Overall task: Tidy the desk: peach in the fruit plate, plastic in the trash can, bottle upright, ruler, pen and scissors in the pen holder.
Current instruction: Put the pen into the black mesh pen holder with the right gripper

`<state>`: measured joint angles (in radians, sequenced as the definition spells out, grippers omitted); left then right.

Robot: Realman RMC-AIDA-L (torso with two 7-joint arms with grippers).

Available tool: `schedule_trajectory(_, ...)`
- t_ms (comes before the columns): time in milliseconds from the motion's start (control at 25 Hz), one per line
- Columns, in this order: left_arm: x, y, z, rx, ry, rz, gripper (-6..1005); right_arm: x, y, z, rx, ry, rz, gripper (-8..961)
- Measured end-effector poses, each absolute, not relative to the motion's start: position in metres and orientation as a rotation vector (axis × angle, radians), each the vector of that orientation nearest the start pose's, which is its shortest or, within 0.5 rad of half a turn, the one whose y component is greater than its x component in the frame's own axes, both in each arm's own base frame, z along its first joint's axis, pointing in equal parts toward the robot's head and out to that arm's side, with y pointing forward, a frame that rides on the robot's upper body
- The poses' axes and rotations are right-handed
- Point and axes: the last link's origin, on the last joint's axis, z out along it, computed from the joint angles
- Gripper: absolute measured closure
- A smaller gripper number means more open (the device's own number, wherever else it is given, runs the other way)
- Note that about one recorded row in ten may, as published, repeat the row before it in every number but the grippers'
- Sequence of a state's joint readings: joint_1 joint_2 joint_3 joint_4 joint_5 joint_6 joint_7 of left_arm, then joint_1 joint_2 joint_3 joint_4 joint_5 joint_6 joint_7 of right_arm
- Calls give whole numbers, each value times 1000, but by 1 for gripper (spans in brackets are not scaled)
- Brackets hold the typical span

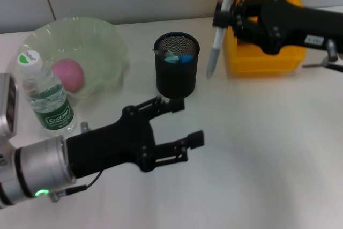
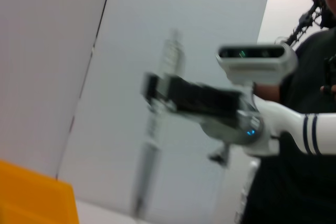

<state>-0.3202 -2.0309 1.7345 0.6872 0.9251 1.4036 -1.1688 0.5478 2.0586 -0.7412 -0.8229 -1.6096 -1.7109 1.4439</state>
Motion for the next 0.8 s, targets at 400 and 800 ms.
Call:
schedule_trajectory(400,-220,255,-52,-2803,-612,-1210,170,175,392,65,-2408,270,1073,821)
schedule_trajectory(800,-227,251,-50,-2878,-647,-1132,170,158,420,49,-2371,244,925,821)
